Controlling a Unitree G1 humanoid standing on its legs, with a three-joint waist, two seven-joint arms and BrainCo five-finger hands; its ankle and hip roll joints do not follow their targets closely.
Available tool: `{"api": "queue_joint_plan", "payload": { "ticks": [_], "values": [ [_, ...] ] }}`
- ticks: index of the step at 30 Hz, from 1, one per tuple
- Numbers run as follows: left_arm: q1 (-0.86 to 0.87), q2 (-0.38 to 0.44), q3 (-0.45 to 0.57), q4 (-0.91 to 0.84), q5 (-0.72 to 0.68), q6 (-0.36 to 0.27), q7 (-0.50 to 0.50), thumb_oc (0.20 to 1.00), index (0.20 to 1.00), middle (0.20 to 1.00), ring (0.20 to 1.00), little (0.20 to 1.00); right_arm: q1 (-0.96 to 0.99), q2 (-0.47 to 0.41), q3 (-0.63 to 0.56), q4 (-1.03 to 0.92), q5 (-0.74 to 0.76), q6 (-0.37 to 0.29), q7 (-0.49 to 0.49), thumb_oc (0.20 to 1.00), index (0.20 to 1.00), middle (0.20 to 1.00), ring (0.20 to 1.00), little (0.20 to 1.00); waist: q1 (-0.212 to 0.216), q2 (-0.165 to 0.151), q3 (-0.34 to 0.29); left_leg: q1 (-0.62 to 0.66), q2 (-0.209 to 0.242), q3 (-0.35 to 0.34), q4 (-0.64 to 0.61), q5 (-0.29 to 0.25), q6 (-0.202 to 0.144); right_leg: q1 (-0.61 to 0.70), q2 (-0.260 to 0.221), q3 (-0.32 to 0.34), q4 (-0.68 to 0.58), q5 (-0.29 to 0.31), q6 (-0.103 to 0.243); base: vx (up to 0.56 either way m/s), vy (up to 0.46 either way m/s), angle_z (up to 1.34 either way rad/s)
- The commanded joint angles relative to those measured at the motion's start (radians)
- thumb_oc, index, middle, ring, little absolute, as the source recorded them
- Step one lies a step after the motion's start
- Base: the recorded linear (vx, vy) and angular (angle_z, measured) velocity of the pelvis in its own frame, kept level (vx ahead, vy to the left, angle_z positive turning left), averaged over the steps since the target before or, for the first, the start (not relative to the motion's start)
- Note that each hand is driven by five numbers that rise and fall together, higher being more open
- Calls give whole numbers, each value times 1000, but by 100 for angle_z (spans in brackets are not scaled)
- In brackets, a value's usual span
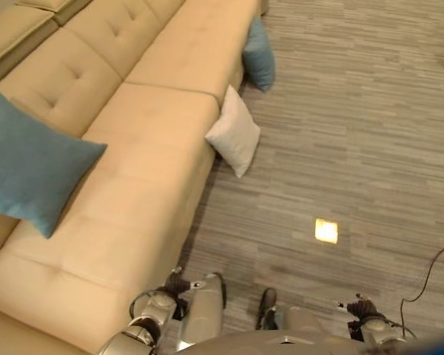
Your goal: Pick up all the scattered cushions and arrange them neatly on the sofa.
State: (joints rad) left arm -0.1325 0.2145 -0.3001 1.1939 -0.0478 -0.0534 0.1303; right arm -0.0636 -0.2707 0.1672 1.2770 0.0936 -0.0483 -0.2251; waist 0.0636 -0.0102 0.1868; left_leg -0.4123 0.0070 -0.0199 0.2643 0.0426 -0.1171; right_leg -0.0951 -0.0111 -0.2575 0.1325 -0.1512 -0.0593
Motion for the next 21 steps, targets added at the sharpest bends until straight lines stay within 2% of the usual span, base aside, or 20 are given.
{"api": "queue_joint_plan", "payload": {
  "ticks": [1,3,4,6,9,11,12,13,14,15,16,18,19,20,21],
  "values": [
    [2,-10,17,4,15,-2,7,1000,1000,1000,1000,1000,30,-12,16,-37,-27,-2,-32,1000,1000,1000,1000,1000,31,7,-3,-2,-53,28,-58,4,66,106,9,65,-68,5,110,280,32,-72],
    [10,-8,21,5,7,-3,9,1000,1000,1000,1000,1000,35,-11,22,-39,-34,1,-33,1000,1000,1000,1000,1000,50,6,-6,-15,-57,35,-91,31,62,140,20,100,-71,-11,107,352,75,-74],
    [17,-9,31,13,6,-2,7,1000,1000,1000,1000,1000,37,-10,26,-39,-47,5,-25,1000,1000,1000,1000,1000,56,9,-20,1,-52,26,-117,28,71,152,28,120,-64,-25,109,341,109,-81],
    [27,-9,35,19,8,2,11,1000,1000,1000,1000,1000,49,-4,23,-38,-59,9,-22,1000,1000,1000,1000,1000,59,-3,-37,21,-62,21,-102,25,91,165,11,132,-44,-32,121,309,119,-112],
    [27,-7,30,17,17,4,13,1000,1000,1000,1000,1000,63,-1,14,-30,-75,14,-14,1000,1000,1000,1000,1000,53,-18,-61,62,-72,30,-101,-6,110,150,-24,131,40,-26,158,270,132,-60],
    [26,-1,27,3,20,5,16,1000,1000,1000,1000,1000,65,1,9,-29,-83,21,-9,1000,1000,1000,1000,1000,42,-14,-59,96,-76,28,-107,-31,132,86,-54,128,191,22,188,216,158,-28],
    [19,6,26,-13,10,5,21,1000,1000,1000,1000,1000,57,1,11,-41,-84,20,-8,1000,1000,1000,1000,1000,24,-3,-43,129,-77,30,-110,-54,152,6,-82,113,335,107,219,134,114,-28],
    [19,6,26,-13,10,5,21,1000,1000,1000,1000,1000,57,1,11,-41,-84,20,-8,1000,1000,1000,1000,1000,25,-4,-43,129,-78,30,-110,-54,152,5,-82,113,335,106,219,122,111,-6],
    [16,10,26,-18,2,4,25,1000,1000,1000,1000,1000,50,2,11,-46,-84,21,-9,1000,1000,1000,1000,1000,19,9,-36,153,-70,24,-122,-62,158,-38,-95,97,387,125,220,192,87,16],
    [11,11,25,-21,-12,-2,32,1000,1000,1000,1000,1000,36,3,19,-57,-88,17,-13,1000,1000,1000,1000,1000,5,28,-23,197,-60,19,-145,-79,162,-104,-125,39,367,103,194,196,82,17],
    [11,10,26,-20,-12,-2,32,1000,1000,1000,1000,1000,36,3,20,-57,-88,17,-13,1000,1000,1000,1000,1000,2,27,-19,202,-62,17,-146,-80,161,-99,-127,37,370,98,194,238,28,-12],
    [8,9,23,-16,-7,-4,29,1000,1000,1000,1000,1000,25,-1,29,-60,-90,15,-13,1000,1000,1000,1000,1000,-15,27,-17,231,-66,12,-164,-91,157,-127,-121,19,256,86,180,266,-85,-19],
    [-2,6,20,-6,2,-4,29,1000,1000,1000,1000,1000,17,-4,37,-67,-85,13,-13,1000,1000,1000,1000,1000,-38,16,-2,264,-82,2,-178,-109,149,-192,-116,34,94,133,183,396,-165,-3],
    [2,3,12,-2,21,-3,22,1000,1000,1000,1000,1000,-26,-27,31,-61,-68,13,-27,1000,1000,1000,1000,1000,-38,19,4,286,-85,-17,-184,-122,141,-195,-114,42,5,160,192,507,-232,5],
    [8,-7,29,22,35,-5,25,1000,1000,1000,1000,1000,-11,-35,37,-69,-76,7,-5,1000,1000,1000,1000,1000,-57,18,8,315,-85,-40,-201,-134,131,-237,-100,99,-71,204,212,417,-213,27]
  ]
}}
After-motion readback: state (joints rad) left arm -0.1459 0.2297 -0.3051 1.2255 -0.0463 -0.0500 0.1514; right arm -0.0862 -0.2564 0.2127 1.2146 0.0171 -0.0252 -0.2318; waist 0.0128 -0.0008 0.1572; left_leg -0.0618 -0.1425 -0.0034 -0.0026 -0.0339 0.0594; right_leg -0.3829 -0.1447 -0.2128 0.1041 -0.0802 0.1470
